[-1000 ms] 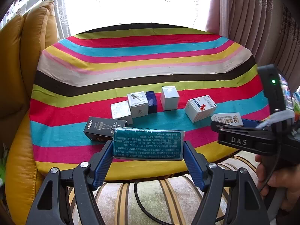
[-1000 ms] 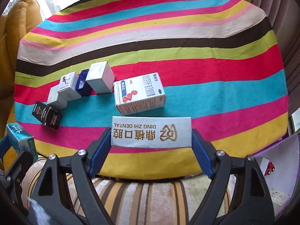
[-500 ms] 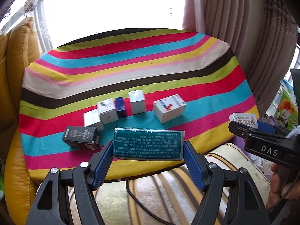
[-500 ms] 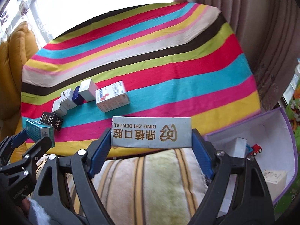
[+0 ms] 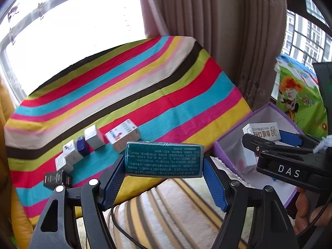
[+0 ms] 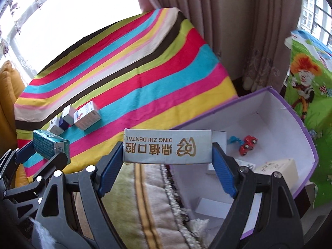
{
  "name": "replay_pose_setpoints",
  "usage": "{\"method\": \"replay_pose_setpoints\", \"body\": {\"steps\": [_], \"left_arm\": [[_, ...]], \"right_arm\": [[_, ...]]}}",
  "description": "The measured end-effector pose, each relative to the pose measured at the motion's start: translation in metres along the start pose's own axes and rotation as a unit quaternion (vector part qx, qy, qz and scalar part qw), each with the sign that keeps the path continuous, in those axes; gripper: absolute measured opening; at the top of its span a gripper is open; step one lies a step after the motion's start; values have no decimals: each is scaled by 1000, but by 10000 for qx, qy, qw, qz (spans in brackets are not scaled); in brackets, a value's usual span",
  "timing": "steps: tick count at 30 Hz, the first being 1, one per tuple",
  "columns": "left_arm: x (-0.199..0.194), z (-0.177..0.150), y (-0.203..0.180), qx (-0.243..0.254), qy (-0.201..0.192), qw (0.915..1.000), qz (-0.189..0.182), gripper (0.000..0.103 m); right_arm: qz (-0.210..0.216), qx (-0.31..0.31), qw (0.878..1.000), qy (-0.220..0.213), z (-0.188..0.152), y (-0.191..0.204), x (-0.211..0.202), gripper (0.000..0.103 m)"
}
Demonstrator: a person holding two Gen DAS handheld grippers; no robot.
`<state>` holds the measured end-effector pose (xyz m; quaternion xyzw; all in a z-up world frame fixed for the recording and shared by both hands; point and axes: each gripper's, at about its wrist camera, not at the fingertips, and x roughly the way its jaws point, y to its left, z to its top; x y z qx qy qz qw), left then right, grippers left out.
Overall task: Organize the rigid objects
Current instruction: 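Lift and carry both held boxes over the storage box, then open both tools over the storage box to drop the boxes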
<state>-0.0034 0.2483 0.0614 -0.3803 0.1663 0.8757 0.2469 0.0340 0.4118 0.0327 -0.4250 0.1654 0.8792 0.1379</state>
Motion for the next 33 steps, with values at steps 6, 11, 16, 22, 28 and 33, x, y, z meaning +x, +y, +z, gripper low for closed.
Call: {"method": "replay_pose_setpoints", "body": {"steps": [6,11,16,22,28,33], "left_arm": [[4,4,-35,406,56,9990,-192,73],[7,6,-58,644,142,9968,-456,73],[11,11,-76,836,206,9938,-709,73],[12,12,-97,1045,250,9888,-1035,73],[14,15,-102,918,256,9827,-1589,75],[21,18,-94,457,471,9728,-2222,90]], "right_arm": [[-234,377,9990,85,-8,-36,-5,84],[-435,757,9961,142,-17,-61,-7,84],[-657,1024,9925,96,-22,-77,-15,84],[-808,1289,9882,174,-29,-90,-17,84],[-1088,1509,9821,293,-38,-103,-20,88],[-1092,1673,9790,399,-43,-111,-19,93]]}}
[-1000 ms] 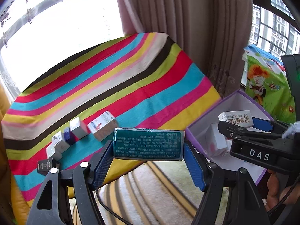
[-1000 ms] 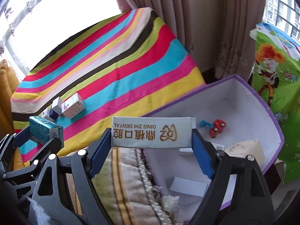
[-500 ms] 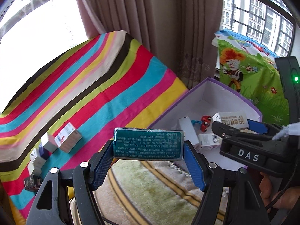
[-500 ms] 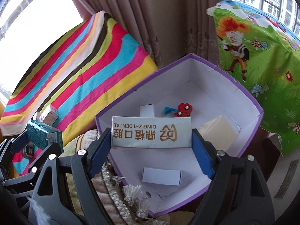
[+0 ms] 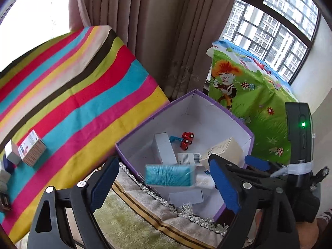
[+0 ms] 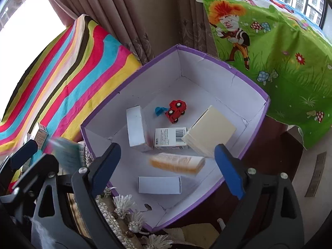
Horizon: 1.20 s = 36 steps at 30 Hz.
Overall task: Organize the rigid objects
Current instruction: 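Open both tools over the storage box to drop the boxes, then move both tools back over the remaining boxes on the cloth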
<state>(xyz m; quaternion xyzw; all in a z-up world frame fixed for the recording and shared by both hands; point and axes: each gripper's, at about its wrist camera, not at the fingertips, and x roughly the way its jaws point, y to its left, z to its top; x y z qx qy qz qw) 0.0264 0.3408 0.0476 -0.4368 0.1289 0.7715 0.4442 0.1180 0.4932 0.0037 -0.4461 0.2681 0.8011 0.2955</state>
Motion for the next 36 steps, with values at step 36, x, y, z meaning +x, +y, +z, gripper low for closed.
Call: {"method": "replay_pose_setpoints", "body": {"steps": [36], "left_arm": [[-313,-80,345,66,-646,9725,2237,103]], "right_arm": [[588,-1141,9867,-1002,21,121,-67,96]]}}
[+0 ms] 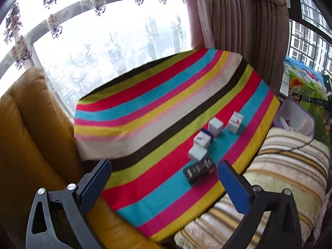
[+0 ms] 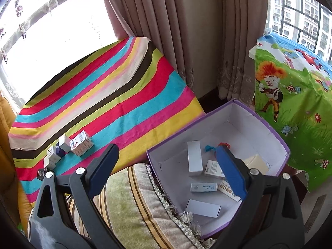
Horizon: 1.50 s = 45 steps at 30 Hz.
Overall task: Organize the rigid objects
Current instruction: 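Move both tools back over the remaining boxes on the cloth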
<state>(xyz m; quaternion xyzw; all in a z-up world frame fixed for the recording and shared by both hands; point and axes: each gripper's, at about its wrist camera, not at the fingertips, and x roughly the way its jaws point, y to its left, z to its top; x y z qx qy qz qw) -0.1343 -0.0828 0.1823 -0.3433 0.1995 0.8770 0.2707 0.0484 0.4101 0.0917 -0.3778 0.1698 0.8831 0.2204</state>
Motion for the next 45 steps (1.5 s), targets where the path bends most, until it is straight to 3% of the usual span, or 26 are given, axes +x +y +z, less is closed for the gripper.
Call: {"method": "replay_pose_setpoints", "body": {"steps": [3,7,10,12,14,17,21,25,28,31,35,39,42,45], "left_arm": [[19,55,-18,187,-459,9987,-93,103],[50,98,-40,15,-843,9955,-432,103],[78,104,-58,166,-746,9963,-398,103],[91,105,-71,187,-660,9949,-736,103],[104,111,-91,400,-567,9946,-769,103],[121,128,-124,656,-553,9900,-1118,103],[127,153,-165,313,-783,9770,-1958,103],[94,164,-205,111,-1225,9570,-2626,103],[68,151,-215,-59,-1296,9607,-2455,103],[56,117,-208,-289,-1235,9777,-1672,103],[54,61,-178,-984,-1031,9848,-996,103],[64,6,-136,-1952,-862,9764,-323,103],[93,-27,-105,-2495,-314,9679,13,103],[113,-53,-88,-2684,143,9627,315,103]], "right_arm": [[73,-72,9999,67,5,11,10,96],[293,-464,9985,2,8,36,19,96],[458,-768,9960,15,8,55,26,96],[618,-953,9935,-29,9,65,29,96],[560,-1100,9922,-152,10,73,34,97],[662,-977,9929,-125,14,75,45,97],[703,-898,9935,29,16,72,56,97],[734,-1006,9922,14,19,74,59,97],[800,-1215,9893,-61,19,85,58,97],[911,-1380,9862,-77,15,99,59,97],[1115,-1644,9801,23,9,120,61,97],[1199,-1980,9727,146,-3,150,67,99],[1187,-2267,9664,254,-14,172,76,99],[1229,-2484,9601,382,-23,191,88,99]]}}
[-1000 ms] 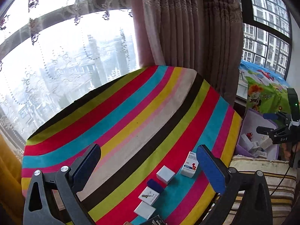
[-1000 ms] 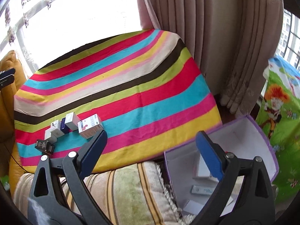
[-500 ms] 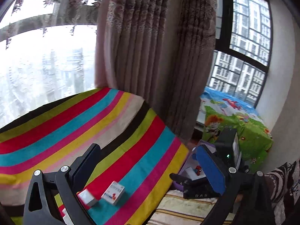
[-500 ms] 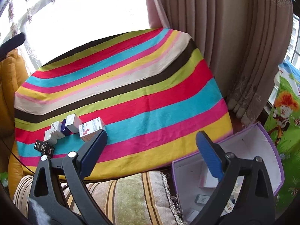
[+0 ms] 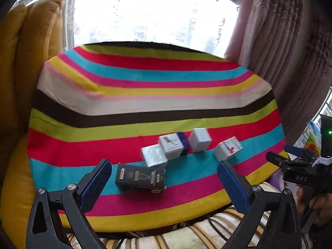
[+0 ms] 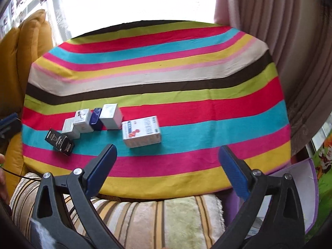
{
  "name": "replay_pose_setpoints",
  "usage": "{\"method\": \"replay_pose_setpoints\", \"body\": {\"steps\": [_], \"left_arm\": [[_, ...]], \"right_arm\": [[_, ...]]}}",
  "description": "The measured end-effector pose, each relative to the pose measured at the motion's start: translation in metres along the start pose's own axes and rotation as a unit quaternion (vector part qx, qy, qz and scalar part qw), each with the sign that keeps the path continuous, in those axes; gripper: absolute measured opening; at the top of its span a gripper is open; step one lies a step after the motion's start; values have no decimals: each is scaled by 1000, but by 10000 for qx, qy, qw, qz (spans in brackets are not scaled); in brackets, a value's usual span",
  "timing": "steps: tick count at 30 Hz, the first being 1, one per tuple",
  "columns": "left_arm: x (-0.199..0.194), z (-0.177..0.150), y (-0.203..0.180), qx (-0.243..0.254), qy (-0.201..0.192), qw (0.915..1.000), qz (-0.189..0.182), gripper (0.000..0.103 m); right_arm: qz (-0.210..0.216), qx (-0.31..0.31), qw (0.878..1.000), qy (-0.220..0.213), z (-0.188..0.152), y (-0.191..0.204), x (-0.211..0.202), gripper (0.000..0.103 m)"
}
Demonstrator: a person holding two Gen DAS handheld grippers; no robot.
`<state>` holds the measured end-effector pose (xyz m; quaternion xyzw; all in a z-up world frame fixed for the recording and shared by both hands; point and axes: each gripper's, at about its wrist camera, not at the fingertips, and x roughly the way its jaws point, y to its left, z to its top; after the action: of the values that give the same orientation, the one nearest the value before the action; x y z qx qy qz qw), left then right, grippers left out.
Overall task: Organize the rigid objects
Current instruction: 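Move both tools back over the remaining boxes on the cloth, then grasp the black DORMI box with the left tool while the right tool grasps the white red-printed medicine box, then lift and carry both held boxes over the storage box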
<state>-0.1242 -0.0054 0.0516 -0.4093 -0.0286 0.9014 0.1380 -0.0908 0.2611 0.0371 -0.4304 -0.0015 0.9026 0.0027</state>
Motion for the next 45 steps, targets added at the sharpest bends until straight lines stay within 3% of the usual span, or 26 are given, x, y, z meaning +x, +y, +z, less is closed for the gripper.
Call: {"method": "replay_pose_setpoints", "body": {"steps": [4,9,19,21,23,25,27,28,35,45], "left_arm": [[27,-12,6,139,495,9984,253,103],[67,-23,8,494,1095,9901,723,103],[102,-19,14,704,1467,9832,826,103],[104,-19,13,749,1482,9824,858,102],[104,-20,9,807,1482,9827,768,86],[102,-21,8,799,1456,9829,800,86],[98,-22,6,803,1408,9838,772,86],[99,-22,6,797,1382,9842,766,86],[75,-25,-4,580,1101,9898,689,86],[32,-31,-50,923,458,9922,704,86]], "right_arm": [[1,-264,9995,144,2,14,20,102],[-100,-453,9980,420,7,18,48,102],[-77,-787,9940,758,19,29,92,102],[-84,-819,9934,803,21,31,99,102],[-101,-873,9926,842,22,32,108,102],[-133,-890,9923,853,22,32,113,100],[-83,-889,9919,901,21,32,115,78],[-41,-881,9917,940,20,32,115,74],[-27,-751,9948,691,12,26,90,73],[-206,-293,9992,150,-7,2,25,73]]}}
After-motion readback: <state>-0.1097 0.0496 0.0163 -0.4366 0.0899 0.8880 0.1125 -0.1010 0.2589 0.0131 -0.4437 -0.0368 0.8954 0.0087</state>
